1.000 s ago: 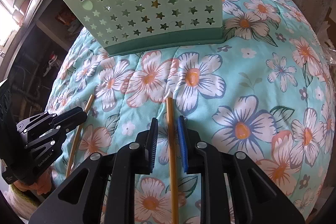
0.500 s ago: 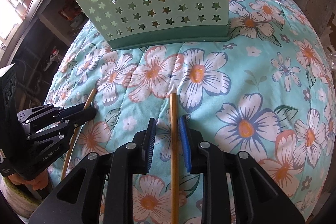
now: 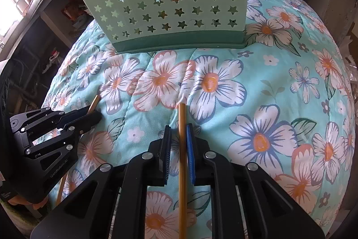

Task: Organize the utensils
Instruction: 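Lift the held chopsticks with both tools up toward the green holder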

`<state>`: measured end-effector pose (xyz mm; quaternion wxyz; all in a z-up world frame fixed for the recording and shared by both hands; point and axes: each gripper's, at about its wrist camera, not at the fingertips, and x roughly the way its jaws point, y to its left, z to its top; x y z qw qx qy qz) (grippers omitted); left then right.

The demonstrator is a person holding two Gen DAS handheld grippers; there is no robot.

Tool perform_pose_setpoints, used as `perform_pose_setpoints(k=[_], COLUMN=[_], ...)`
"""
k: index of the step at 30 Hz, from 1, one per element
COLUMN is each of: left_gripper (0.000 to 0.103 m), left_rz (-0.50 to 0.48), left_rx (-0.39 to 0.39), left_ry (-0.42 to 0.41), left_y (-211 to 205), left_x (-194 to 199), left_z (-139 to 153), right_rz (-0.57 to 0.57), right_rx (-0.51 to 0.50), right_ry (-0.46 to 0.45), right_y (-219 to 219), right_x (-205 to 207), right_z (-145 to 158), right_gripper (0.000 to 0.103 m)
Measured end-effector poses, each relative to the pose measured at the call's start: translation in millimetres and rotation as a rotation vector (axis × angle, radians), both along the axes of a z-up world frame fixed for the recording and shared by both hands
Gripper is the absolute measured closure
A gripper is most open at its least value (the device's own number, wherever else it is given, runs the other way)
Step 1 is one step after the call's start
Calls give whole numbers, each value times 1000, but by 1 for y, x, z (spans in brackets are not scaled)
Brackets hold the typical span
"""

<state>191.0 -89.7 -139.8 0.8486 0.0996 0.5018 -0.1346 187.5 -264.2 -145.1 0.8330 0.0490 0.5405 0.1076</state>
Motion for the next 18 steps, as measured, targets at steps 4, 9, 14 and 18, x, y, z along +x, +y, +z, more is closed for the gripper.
perform_pose_setpoints(k=[4,9,14,18], left_gripper=[93,93,93,93], left_rz=[1,0,1,1], left_rx=[-6,-9,-12,-16], left_ry=[1,0,2,2], left_y=[2,2,4,5], left_x=[0,0,1,1], left_z=[0,0,0,0], right_rz=[-1,-19,-34,-42], right_rx=[3,15,28,32], right_ry=[17,18,15,12], right_y=[0,-2,-5,-5], right_x=[3,6,6,6], right_z=[-1,-2,2,4], right_gripper=[89,90,95,96])
